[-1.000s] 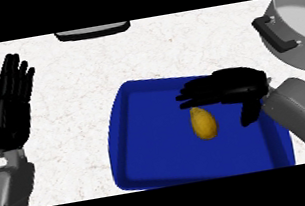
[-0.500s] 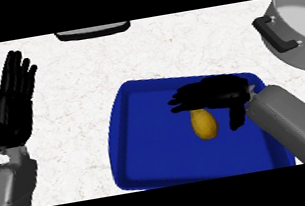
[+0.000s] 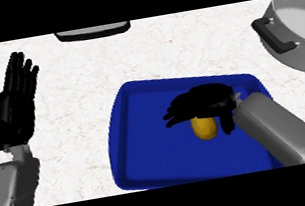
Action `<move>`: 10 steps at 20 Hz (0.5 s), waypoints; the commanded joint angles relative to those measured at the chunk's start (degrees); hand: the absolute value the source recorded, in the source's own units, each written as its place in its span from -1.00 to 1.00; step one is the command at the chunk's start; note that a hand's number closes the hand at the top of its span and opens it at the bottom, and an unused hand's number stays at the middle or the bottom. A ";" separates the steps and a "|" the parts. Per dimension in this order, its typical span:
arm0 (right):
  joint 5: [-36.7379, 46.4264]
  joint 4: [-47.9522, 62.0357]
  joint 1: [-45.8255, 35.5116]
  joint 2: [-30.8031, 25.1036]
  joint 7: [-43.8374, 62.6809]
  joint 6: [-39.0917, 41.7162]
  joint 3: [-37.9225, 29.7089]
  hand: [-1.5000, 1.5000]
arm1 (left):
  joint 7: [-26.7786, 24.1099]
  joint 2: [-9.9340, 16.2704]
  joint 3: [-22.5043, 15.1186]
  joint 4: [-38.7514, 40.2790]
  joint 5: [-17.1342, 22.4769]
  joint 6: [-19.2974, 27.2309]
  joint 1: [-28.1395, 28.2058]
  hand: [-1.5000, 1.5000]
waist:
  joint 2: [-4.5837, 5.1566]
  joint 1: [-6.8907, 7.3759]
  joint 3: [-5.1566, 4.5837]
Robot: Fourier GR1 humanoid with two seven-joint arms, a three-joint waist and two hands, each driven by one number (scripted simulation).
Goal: Pick the lemon from the tray and place it in the pot
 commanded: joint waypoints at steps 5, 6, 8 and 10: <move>2.52 0.31 3.49 2.72 -7.98 -6.30 2.01 1.00 | -1.18 -0.80 0.56 1.99 0.01 -0.47 -0.70 0.00 | 0.58 -0.08 0.49; 2.07 0.51 3.05 3.85 -7.47 -5.91 1.62 1.00 | 0.59 1.19 1.30 1.41 0.17 -1.28 -1.74 0.00 | 0.58 0.00 0.50; 4.08 -1.64 7.14 2.15 -7.75 -7.91 3.50 1.00 | 0.30 0.18 0.45 -2.05 -0.14 -0.82 1.07 0.00 | 0.46 0.04 0.50; 3.38 -3.80 3.75 3.63 -5.77 -4.30 1.55 1.00 | -2.59 -0.88 0.48 1.46 -0.40 -1.32 1.48 0.00 | 0.48 -0.18 0.47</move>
